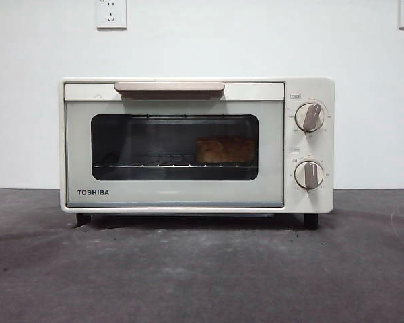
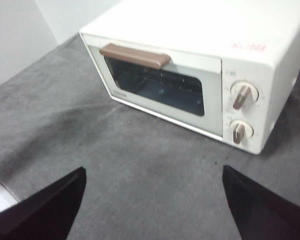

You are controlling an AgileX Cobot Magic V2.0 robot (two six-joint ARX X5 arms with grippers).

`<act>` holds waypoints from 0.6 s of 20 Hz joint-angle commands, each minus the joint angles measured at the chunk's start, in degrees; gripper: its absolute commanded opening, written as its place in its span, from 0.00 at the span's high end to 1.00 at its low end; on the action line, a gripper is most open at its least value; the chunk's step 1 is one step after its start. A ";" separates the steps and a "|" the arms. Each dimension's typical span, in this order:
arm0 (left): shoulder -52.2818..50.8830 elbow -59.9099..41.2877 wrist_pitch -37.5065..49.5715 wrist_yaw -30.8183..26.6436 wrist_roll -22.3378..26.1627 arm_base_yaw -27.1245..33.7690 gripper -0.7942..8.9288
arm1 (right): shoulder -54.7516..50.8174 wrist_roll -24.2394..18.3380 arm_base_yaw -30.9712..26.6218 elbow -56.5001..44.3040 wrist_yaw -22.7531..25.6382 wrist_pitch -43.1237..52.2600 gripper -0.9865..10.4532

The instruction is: The left arm flap open the oven, the right arm pick bread and place it into oven, the left arm flap close the oven

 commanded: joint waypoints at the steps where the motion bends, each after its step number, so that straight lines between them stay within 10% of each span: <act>1: -1.90 0.94 -4.20 -2.01 3.82 0.00 0.91 | 0.07 -1.27 0.39 0.90 -0.15 1.92 0.53; 12: -3.28 0.94 -8.55 -4.00 5.31 0.00 0.91 | 0.07 -1.22 0.39 0.90 -0.15 3.21 0.53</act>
